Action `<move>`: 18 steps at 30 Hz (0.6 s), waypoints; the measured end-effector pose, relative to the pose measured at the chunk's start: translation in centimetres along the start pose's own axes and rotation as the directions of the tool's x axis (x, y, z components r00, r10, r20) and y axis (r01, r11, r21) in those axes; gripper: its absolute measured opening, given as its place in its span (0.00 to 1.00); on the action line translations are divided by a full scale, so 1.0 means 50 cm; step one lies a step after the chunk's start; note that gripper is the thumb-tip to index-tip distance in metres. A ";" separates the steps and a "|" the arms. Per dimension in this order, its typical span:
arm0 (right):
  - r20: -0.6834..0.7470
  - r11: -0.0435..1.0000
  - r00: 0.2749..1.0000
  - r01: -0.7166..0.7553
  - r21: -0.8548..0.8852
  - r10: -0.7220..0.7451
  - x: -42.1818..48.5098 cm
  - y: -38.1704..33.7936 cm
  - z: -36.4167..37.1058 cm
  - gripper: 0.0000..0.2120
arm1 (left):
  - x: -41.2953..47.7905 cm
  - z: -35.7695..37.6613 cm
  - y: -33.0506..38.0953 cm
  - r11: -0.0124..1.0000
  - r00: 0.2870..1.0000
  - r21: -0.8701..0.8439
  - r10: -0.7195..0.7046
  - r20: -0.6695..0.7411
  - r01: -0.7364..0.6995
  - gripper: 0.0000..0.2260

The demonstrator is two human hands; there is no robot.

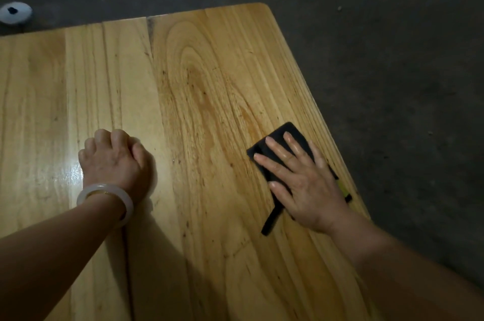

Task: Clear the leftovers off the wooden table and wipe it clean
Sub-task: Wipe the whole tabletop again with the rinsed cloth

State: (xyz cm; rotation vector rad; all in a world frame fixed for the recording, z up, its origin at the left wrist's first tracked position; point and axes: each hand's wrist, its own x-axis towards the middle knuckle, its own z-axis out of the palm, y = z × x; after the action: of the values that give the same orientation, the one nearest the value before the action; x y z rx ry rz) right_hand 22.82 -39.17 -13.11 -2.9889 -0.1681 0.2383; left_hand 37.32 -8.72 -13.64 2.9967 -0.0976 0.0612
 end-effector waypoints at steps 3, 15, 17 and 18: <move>-0.008 0.995 0.995 -0.103 -0.014 0.102 0.029 0.038 -0.013 0.25 | 0.002 0.001 0.002 1.000 1.000 0.002 0.004 -0.012 -0.004 0.09; -0.033 0.648 0.650 -0.751 0.129 0.759 -0.042 -0.044 0.006 0.26 | 0.008 -0.005 0.007 0.999 0.998 0.029 0.033 -0.045 -0.032 0.12; -0.025 0.624 0.628 -0.768 0.142 0.778 -0.067 -0.076 0.016 0.26 | 0.010 -0.004 0.011 0.998 0.998 0.054 0.032 -0.048 -0.029 0.13; -0.021 0.627 0.631 -0.766 0.141 0.776 -0.081 -0.098 0.024 0.26 | 0.006 -0.002 0.011 0.997 0.998 0.070 0.030 -0.052 -0.026 0.14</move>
State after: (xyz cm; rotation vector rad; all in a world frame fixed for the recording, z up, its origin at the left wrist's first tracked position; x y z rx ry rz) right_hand 18.17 -34.70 -12.97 -2.7294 1.1363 0.1921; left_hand 37.56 -9.25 -13.44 3.0607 -0.1341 0.1500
